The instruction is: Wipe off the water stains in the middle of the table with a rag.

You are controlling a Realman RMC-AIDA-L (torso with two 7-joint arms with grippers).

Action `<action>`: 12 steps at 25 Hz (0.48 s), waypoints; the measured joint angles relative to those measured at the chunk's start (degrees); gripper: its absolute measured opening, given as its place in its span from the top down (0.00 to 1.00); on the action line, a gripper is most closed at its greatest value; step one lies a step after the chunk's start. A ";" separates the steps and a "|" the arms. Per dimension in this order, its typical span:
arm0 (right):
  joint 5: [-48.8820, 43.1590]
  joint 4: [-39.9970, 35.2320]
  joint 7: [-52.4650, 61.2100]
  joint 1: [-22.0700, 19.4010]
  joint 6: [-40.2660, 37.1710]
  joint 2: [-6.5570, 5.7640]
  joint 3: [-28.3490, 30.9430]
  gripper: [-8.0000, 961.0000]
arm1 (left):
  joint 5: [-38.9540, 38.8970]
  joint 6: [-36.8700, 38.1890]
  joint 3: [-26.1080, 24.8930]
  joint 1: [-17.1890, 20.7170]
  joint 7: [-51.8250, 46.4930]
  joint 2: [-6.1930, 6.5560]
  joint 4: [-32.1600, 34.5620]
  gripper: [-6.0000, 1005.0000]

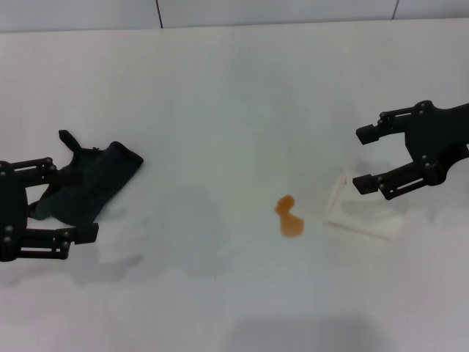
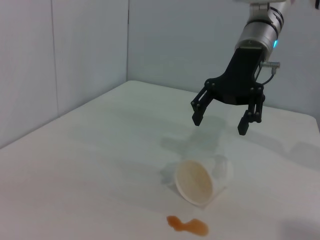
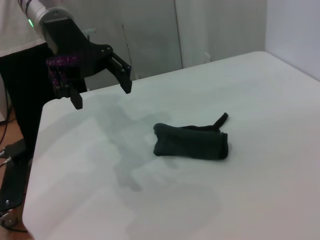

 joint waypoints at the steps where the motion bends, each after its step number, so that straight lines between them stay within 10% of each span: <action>1: -0.01 0.02 0.00 -0.13 0.18 0.00 -0.01 0.09 | 0.00 0.00 0.00 -0.02 0.00 0.00 0.00 0.13; 12: -0.59 0.49 0.21 -1.65 0.45 0.11 -0.07 0.09 | 0.00 -0.15 0.00 -0.09 0.00 0.00 0.00 0.13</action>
